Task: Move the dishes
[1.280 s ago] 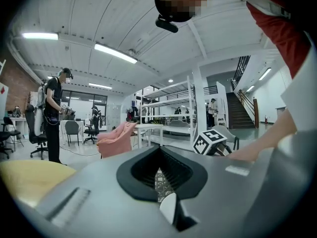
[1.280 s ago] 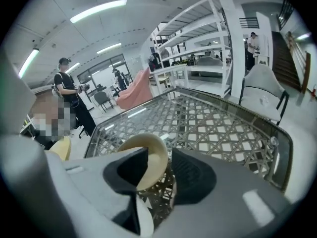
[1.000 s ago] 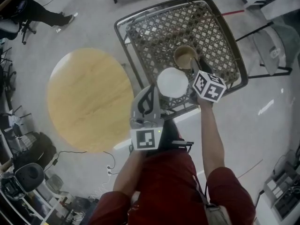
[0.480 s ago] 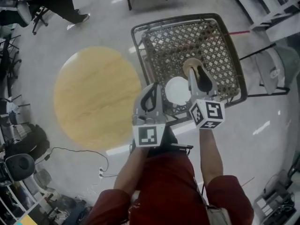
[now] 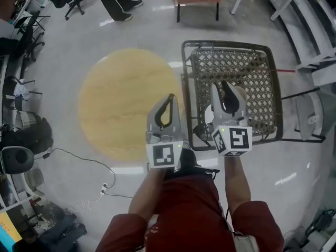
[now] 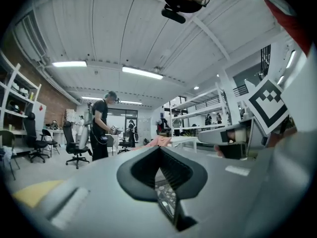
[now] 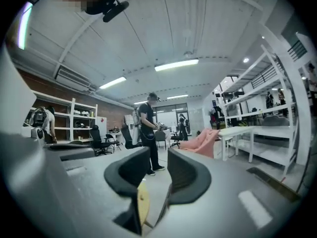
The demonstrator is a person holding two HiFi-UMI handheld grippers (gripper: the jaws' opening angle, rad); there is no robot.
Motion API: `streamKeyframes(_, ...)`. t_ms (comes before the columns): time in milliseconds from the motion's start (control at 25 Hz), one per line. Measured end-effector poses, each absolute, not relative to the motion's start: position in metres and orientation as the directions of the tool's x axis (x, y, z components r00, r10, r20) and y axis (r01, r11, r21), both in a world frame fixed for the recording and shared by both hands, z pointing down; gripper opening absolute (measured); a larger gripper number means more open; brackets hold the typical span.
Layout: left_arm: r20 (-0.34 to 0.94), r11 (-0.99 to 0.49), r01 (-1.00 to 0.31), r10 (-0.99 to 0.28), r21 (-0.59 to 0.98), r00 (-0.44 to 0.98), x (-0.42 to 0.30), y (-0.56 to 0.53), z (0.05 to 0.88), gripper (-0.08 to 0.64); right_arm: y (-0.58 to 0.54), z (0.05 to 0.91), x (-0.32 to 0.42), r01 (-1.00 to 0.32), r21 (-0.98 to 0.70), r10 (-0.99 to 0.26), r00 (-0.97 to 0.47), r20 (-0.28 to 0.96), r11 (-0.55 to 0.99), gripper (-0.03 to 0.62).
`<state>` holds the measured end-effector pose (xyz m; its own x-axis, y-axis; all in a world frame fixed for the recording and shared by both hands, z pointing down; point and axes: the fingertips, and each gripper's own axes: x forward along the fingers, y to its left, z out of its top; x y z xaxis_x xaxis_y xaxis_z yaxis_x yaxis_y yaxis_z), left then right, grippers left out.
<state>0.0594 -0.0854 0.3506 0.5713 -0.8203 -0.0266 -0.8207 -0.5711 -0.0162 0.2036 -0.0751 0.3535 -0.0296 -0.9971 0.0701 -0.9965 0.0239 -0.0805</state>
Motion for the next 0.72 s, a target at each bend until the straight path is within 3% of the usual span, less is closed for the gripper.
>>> streamKeyframes(720, -0.091, -0.165, -0.984, -0.981, -0.071, 0.172, -0.15, -0.102, 0.297, 0.008, -0.138, 0.291, -0.012, -0.88, -0.017, -0.88, -0.473, -0.034, 0.474, 0.118)
